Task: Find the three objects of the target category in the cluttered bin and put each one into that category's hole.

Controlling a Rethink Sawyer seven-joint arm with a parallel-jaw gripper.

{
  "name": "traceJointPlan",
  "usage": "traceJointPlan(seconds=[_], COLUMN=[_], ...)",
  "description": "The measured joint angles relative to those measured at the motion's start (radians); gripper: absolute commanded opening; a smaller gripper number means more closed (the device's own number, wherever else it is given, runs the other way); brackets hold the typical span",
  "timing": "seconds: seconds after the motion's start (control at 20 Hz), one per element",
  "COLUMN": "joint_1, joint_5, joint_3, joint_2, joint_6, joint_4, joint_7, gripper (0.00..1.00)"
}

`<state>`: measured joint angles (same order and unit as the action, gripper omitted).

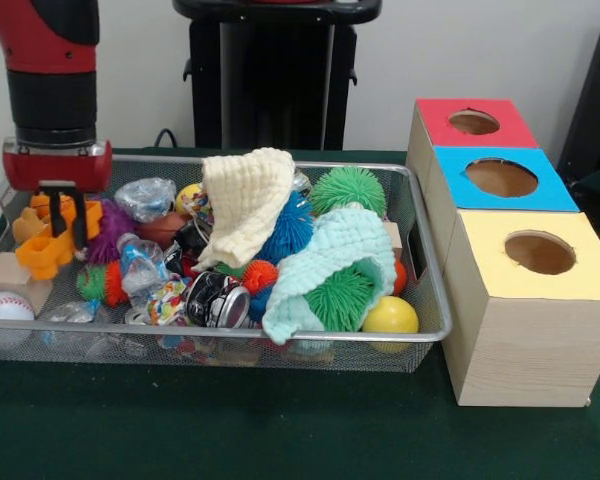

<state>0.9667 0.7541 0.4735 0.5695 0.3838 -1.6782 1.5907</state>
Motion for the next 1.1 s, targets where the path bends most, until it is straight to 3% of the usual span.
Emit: traceJointPlan(seconds=[0.85,0.9,1.1], joint_1=[-0.146,-0.170,-0.183], joint_5=[-0.379,-0.411,-0.427], joint_3=[-0.057,-0.071,-0.076], joint_2=[0.161,0.183,0.196], joint_6=[0.001,0.000,0.000], joint_4=[-0.180,-0.217,-0.246], joint_7=[0.041,0.044,0.045], gripper=[0.00,1.00,1.00])
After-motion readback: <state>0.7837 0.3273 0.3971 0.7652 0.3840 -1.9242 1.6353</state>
